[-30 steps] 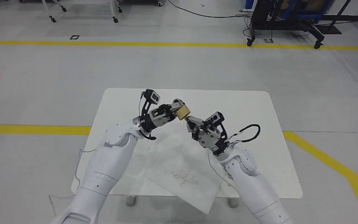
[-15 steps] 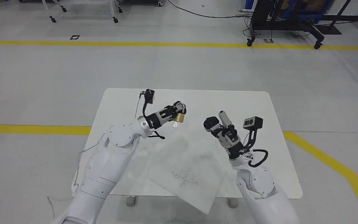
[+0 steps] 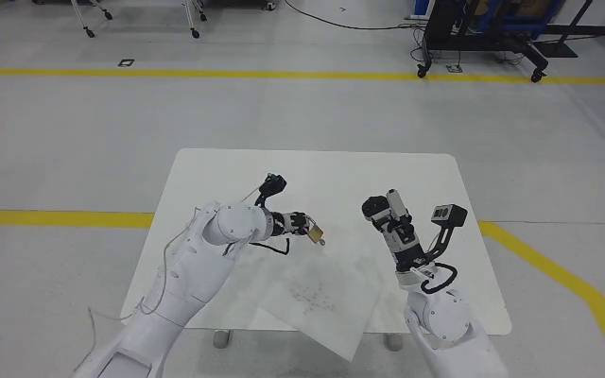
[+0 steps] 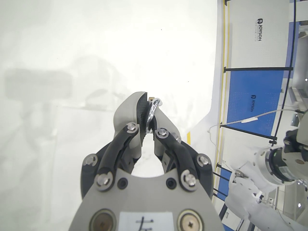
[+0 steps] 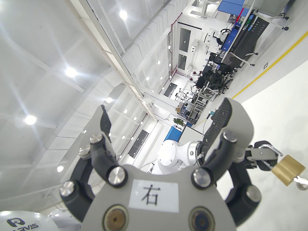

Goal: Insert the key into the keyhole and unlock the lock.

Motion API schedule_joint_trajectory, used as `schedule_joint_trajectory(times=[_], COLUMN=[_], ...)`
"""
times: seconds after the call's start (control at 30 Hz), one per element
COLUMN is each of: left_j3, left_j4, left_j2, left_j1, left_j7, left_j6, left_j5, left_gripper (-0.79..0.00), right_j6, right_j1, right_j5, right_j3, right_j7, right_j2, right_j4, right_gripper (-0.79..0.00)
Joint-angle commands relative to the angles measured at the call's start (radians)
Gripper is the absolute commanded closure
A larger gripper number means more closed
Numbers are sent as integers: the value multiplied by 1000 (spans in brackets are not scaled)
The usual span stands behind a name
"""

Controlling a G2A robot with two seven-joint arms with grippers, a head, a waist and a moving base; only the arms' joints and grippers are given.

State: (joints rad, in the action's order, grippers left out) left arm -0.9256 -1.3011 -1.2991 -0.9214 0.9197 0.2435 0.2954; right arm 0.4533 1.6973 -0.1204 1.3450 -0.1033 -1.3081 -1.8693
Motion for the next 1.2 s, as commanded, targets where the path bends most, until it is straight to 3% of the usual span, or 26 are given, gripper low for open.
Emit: schedule_joint_trajectory(times=[0.0,0.23,0.73,0.83,0.87,0.9,0.93,1.17], left_j3=[14,79,124,125,125,124,122,89], left_j4=[13,57,92,95,95,94,91,75], left_j2=[-3,-10,-19,-20,-20,-20,-20,-14], left_j1=[11,47,77,79,79,79,79,68], left_j7=[-16,57,133,143,146,151,153,150], left_j6=[16,67,187,198,199,199,198,168], left_j5=[25,113,190,192,193,190,187,158], left_gripper=[0,0,0,-311,-551,-717,-785,-785], right_j6=[0,0,0,0,0,0,0,0], right_j1=[0,0,0,0,0,0,0,0], right_j5=[0,0,0,0,0,0,0,0], right_j3=[0,0,0,0,0,0,0,0], right_j7=[0,0,0,0,0,0,0,0], right_j2=[0,0,0,0,0,0,0,0], right_j4=[0,0,0,0,0,0,0,0], right_gripper=[-785,-785,-785,-785,-785,-785,-785,-785])
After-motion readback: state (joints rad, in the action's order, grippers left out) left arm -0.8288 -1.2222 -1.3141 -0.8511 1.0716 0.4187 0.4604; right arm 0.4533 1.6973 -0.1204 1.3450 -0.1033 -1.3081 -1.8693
